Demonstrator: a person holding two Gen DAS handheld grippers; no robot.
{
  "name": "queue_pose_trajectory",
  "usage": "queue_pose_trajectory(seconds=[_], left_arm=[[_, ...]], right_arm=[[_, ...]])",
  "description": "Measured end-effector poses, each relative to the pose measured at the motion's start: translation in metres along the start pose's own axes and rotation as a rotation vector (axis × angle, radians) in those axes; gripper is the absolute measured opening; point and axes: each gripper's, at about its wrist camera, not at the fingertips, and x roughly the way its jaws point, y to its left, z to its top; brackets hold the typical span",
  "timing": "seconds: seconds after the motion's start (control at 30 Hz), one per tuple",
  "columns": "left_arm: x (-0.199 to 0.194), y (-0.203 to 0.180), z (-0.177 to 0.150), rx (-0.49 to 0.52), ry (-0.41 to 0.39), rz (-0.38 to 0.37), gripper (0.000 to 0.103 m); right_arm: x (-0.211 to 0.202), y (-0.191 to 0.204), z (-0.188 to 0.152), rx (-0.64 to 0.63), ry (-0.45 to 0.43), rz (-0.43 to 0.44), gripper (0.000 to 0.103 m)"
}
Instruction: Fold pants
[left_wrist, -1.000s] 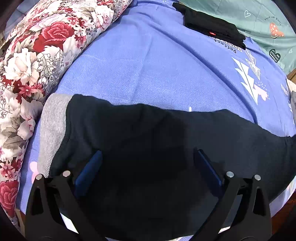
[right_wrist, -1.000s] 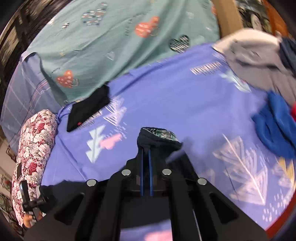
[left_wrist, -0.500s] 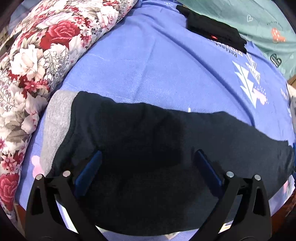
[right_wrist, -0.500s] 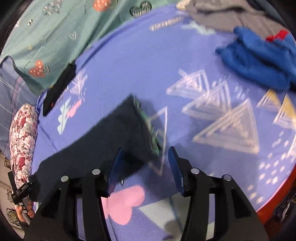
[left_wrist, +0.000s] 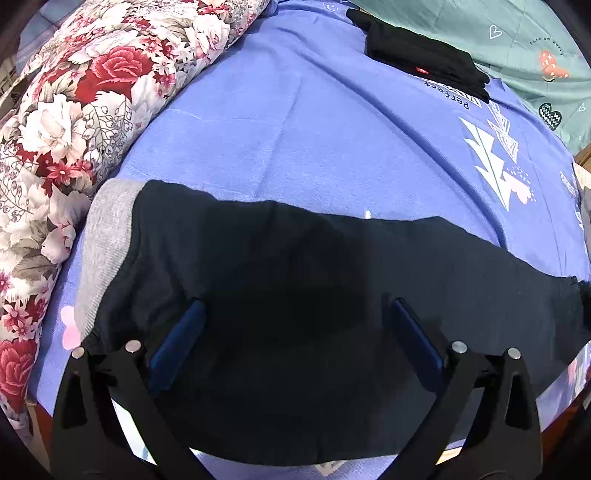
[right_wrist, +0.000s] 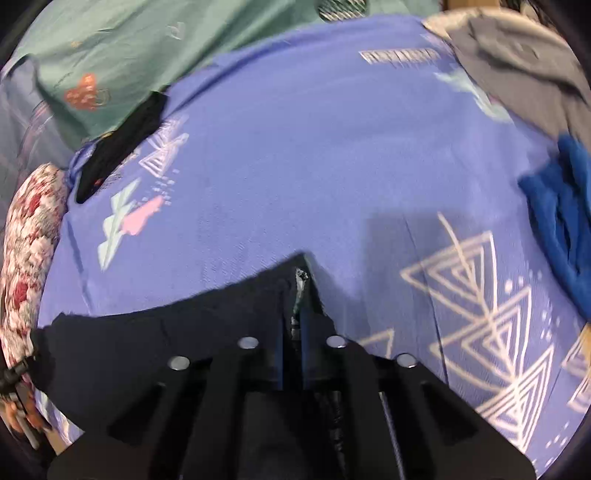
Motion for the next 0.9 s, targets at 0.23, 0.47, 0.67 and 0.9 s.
queue_pose_trajectory(seconds=[0.23,0.47,0.67,0.9], left_arm=[[0.005,0.005,0.004,-0.030,-0.019,0.060,0.101],[0.004,0.007,0.004,-0.028,-0.013,0.058,0.101],[-0.003,0.000,0.003,0.005,-0.031,0.061,0.101],[-0.009,0.035,0.012,-0.078,-0.040,0.070,0.101]], right_arm=[[-0.013,0.002,0.000,-0.051,-0.155,0.009,0.006],[-0.003,-0.023,-0.005,0.081,-0.045,-0.064,0.051],[-0.020,-0.010,-0.029,0.013,0.058,-0.007,0.051],[-0.020,-0.015,-0.042,-0.010,0.032,-0.196,0.051]])
